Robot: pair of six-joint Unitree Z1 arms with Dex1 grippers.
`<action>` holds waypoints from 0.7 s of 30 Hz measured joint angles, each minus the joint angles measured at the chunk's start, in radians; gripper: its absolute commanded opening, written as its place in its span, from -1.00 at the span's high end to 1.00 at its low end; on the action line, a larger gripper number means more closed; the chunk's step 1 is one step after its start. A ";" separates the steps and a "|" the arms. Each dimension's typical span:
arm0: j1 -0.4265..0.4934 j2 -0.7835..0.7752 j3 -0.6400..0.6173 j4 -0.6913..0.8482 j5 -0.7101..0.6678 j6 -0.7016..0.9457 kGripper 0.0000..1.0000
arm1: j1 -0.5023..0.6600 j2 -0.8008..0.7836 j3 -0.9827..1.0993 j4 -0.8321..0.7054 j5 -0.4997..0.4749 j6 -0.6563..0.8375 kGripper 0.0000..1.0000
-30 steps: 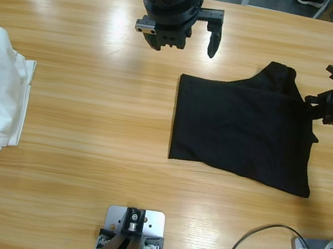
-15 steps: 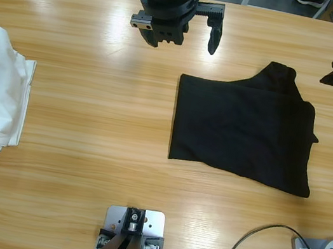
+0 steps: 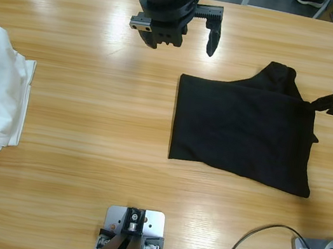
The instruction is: Fold clothes
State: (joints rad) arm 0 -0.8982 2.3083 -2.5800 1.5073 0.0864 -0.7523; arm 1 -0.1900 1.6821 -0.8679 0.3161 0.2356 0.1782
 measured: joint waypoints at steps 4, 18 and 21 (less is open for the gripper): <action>0.000 0.000 0.001 0.000 0.000 0.000 -0.98 | -0.042 0.045 0.000 -0.007 0.047 0.000 -0.98; 0.000 -0.001 0.025 0.000 0.000 0.000 -1.00 | -0.064 0.168 -0.006 -0.048 0.196 -0.067 1.00; 0.000 -0.001 0.027 0.000 0.000 0.000 -1.00 | -0.064 0.171 -0.006 -0.066 0.198 -0.131 1.00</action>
State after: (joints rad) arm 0 -0.8982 2.3072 -2.5528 1.5074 0.0864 -0.7523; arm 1 -0.2538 1.8527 -0.8736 0.2503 0.4340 0.0469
